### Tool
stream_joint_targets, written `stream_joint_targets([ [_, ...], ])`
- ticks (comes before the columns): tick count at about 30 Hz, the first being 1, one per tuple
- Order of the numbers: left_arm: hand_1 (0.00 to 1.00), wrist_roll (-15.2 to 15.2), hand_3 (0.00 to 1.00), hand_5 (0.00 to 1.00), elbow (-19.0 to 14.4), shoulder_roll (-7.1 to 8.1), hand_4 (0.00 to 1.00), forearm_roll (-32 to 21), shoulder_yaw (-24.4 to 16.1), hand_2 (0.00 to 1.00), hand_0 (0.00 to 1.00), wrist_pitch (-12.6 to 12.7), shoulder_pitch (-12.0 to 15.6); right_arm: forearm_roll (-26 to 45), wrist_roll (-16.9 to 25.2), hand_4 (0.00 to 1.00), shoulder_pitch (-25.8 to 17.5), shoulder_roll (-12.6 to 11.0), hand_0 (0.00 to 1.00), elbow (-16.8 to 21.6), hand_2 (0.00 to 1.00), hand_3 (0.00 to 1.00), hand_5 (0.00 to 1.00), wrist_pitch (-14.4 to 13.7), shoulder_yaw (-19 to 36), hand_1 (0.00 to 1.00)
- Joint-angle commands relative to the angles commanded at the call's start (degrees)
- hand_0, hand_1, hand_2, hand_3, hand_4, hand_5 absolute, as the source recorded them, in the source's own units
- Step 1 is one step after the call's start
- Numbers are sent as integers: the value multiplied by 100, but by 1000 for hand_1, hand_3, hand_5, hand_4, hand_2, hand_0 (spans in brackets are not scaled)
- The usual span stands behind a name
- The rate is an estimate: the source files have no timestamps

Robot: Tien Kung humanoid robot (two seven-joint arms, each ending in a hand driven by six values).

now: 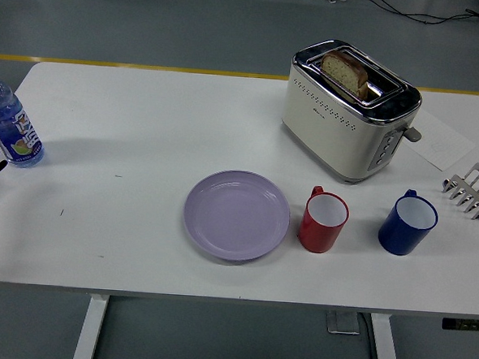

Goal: Push plate across desktop

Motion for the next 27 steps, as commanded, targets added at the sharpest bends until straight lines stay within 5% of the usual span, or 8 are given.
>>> stream_joint_targets([
  [27,655,-228,675,998,-3,-46,554,60,93,655,603,-55,-9,-118,-29,365,-110,26,608,0,584,575,248,12,22,516],
])
